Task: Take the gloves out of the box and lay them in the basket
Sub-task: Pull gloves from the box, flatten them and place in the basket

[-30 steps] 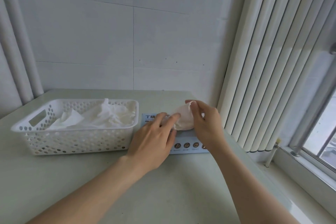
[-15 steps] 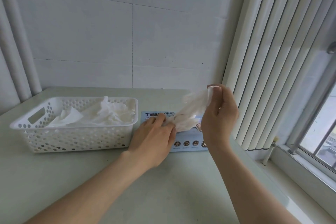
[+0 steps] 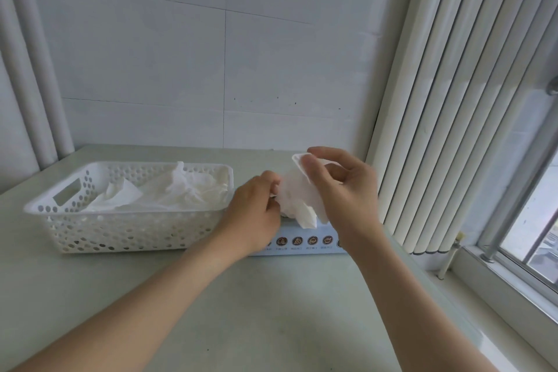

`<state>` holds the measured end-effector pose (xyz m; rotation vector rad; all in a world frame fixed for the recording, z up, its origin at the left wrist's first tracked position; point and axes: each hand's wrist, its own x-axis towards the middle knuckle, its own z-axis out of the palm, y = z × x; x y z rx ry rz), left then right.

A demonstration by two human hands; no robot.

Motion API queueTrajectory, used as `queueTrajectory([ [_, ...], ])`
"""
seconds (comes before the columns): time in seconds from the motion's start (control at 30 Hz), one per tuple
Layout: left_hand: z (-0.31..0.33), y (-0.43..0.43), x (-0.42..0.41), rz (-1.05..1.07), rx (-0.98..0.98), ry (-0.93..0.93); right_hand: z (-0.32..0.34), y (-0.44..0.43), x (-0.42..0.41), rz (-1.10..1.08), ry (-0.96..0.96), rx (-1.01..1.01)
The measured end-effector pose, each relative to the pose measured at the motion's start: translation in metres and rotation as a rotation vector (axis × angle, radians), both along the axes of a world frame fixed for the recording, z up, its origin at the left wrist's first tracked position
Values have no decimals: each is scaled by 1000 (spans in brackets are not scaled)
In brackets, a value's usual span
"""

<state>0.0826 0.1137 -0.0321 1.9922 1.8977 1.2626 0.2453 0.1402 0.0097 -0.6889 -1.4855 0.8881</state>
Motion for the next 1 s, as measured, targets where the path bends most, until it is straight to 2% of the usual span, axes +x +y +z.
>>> queueTrajectory([
  [0.13, 34, -16, 2, -199, 56, -446, 2, -5, -1, 108, 20, -93],
  [0.2, 47, -27, 6, -342, 45, -575, 2, -5, -3, 89, 62, -130],
  [0.3, 54, -33, 11, -394, 33, -560, 0, -3, -4, 76, 98, -175],
  [0.4, 51, -30, 13, -336, 35, -566, -1, -1, -3, 131, 130, -205],
  [0.5, 46, -24, 9, -236, 91, -577, -3, 3, 0, 156, 20, -153],
  [0.63, 49, -19, -1, -145, 184, -684, -5, 4, 1, 175, -183, -151],
  [0.7, 51, -17, -7, -131, 213, -731, -7, 3, -1, 119, -259, -115],
  [0.77, 52, -14, -13, -134, 238, -827, -8, 3, -3, 64, -221, -79],
  [0.87, 59, -14, -19, -91, 172, -956, -4, 0, -3, 140, -20, -54],
  [0.93, 65, -19, -22, -75, 32, -941, -2, -3, -2, 217, 50, -77],
  [1.0, 70, -25, -25, -84, -118, -847, 0, -6, -3, 282, 59, -110],
])
